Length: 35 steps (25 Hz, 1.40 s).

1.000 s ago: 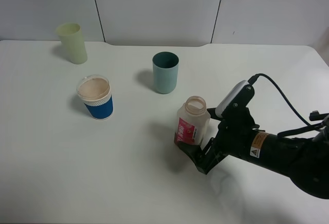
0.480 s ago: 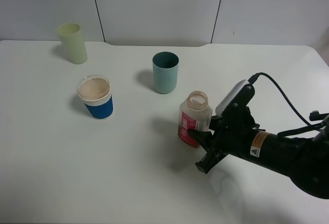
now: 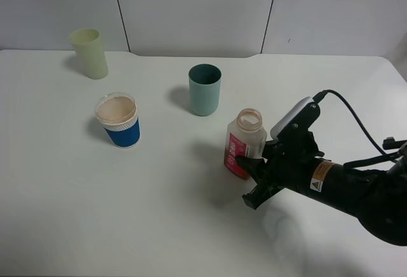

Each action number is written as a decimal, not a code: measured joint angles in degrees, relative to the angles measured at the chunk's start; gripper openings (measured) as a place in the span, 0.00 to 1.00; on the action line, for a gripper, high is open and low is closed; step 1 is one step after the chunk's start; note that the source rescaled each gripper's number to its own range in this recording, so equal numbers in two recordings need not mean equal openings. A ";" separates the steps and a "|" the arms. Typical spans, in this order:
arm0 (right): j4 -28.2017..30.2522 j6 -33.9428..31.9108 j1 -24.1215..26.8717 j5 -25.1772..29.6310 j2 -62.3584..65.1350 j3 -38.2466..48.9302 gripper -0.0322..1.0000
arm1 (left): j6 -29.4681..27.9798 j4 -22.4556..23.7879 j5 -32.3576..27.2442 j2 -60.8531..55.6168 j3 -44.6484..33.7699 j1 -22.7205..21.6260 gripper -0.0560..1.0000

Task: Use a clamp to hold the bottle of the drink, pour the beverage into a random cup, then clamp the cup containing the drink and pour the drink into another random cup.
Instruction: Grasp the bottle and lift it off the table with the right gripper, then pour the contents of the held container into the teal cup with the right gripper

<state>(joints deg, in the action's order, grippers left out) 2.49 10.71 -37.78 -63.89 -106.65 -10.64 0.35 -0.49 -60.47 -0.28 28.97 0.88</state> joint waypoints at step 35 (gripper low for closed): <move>-19.58 -1.23 -0.21 3.80 12.78 0.00 0.03 | 0.00 0.00 0.00 0.00 0.00 0.00 0.99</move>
<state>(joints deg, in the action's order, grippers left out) -17.09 9.48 -38.00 -60.09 -93.87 -10.64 0.35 -0.49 -60.47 -0.28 28.97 0.88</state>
